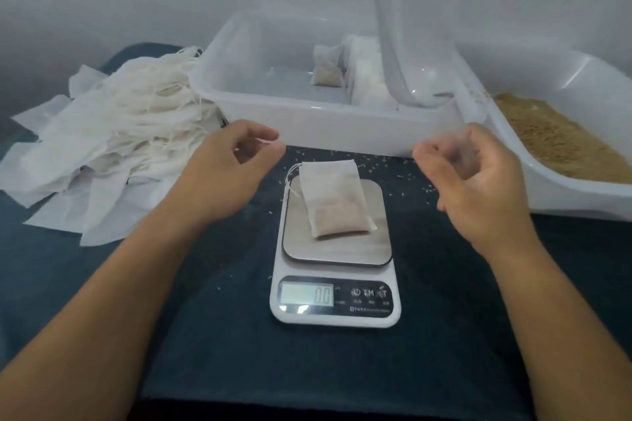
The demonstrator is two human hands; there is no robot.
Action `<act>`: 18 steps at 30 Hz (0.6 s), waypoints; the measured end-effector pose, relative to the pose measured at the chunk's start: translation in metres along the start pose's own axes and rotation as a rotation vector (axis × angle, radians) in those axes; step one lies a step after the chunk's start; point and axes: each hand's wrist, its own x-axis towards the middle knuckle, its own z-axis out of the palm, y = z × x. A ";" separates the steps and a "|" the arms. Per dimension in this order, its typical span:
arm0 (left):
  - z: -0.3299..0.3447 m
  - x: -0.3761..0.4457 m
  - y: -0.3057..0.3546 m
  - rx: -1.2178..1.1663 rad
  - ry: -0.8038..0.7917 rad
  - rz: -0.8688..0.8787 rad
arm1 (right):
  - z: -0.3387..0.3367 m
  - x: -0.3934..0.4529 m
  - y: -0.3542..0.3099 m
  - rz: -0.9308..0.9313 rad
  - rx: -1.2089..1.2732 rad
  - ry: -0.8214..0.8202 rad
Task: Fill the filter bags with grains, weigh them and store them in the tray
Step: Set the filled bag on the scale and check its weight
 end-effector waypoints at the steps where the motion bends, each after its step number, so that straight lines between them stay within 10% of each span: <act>1: -0.002 0.002 -0.002 -0.010 0.064 -0.035 | -0.002 0.001 0.000 -0.005 0.023 0.047; 18: 0.002 0.004 -0.003 -0.021 0.067 -0.109 | -0.008 0.006 0.002 0.066 0.243 0.146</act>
